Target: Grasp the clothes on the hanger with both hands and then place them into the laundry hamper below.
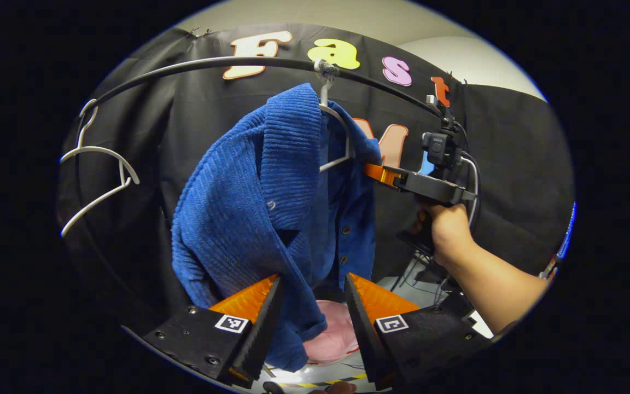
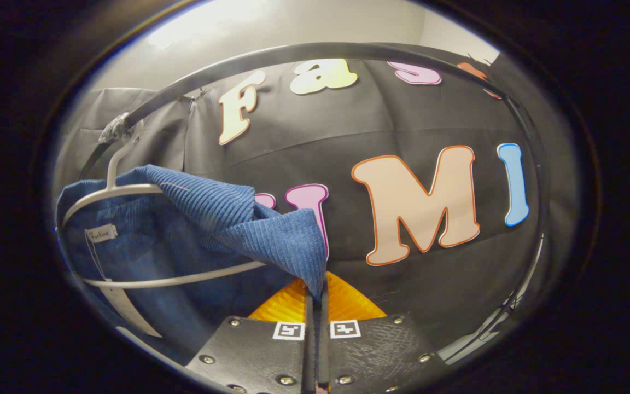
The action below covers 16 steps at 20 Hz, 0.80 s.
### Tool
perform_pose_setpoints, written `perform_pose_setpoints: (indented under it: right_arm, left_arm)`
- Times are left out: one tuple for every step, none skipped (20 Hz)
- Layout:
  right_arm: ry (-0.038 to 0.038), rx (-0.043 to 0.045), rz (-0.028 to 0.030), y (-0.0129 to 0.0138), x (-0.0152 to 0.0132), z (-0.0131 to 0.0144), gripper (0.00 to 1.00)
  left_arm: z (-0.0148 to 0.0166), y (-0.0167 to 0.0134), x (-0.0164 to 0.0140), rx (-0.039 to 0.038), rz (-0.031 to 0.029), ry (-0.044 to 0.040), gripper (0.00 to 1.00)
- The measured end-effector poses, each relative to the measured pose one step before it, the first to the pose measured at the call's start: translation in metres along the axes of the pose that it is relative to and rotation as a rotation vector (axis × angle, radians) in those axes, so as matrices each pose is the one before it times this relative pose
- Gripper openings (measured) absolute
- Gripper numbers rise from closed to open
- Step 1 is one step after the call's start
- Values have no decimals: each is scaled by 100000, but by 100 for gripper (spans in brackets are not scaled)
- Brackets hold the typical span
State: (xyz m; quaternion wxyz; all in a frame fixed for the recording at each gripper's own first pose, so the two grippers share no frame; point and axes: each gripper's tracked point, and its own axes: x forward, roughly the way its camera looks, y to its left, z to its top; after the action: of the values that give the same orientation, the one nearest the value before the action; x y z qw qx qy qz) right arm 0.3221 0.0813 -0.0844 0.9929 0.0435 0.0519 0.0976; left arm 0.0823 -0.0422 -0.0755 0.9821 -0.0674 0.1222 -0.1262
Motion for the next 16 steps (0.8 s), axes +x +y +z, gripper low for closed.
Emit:
perform_pose_setpoints:
  right_arm:
    - [92,-1017,401,273,-48,-353,3]
    - [25,-895,654,383,-56,-446,2]
    - [194,-385,983,438,-28,-400,5]
    - [262,229,595,255,-28,-312,3]
    - [245,773,665,84,174,-260,3]
    - [40,952,306,158,7,-96,2]
    - [-395,536,90,-73,48,-76,2]
    - [-530,372,-41,-39,-22,-9,3]
    - [-787,177,-128,-48,-155,135,5]
    - [-536,303,-327,-136,-43,75,5]
    - [-297,514,116,-21,-60,27,5]
    - [4,262,220,22,5,-91,3]
    - [108,-388,303,3,57,-38,3]
    - [292,-674,66,19,-5,-102,3]
    - [256,-303,144,39,-59,-138,3]
    - [357,239,575,178,124,-119,2]
  left_arm:
    - [-339,138,243,-864,2549,1329,70]
    - [-959,-646,-69,579,640,3376,70]
    - [-408,-863,-347,914,-817,552,71]
    - [-347,-1033,-853,3002,-1313,-1187,71]
    - [67,-782,-577,5081,-427,-1572,71]
    - [305,-747,-394,5199,-847,-2780,71]
    - [222,-368,-306,3531,163,-1650,71]
    - [-158,-692,-492,2126,-1179,-910,71]
    - [50,-323,-533,1012,-1359,-1323,73]
    - [-27,-45,-397,1086,-966,-1626,75]
    - [-41,254,-18,1277,362,-1962,75]
    - [-225,18,355,408,1533,-194,74]
    - [-950,669,562,-702,2989,3218,74]
    - [-944,935,997,-2322,3868,3917,75]
    - [-956,1166,840,-3226,4269,3847,69]
    - [-791,1270,726,-3996,3594,3787,75]
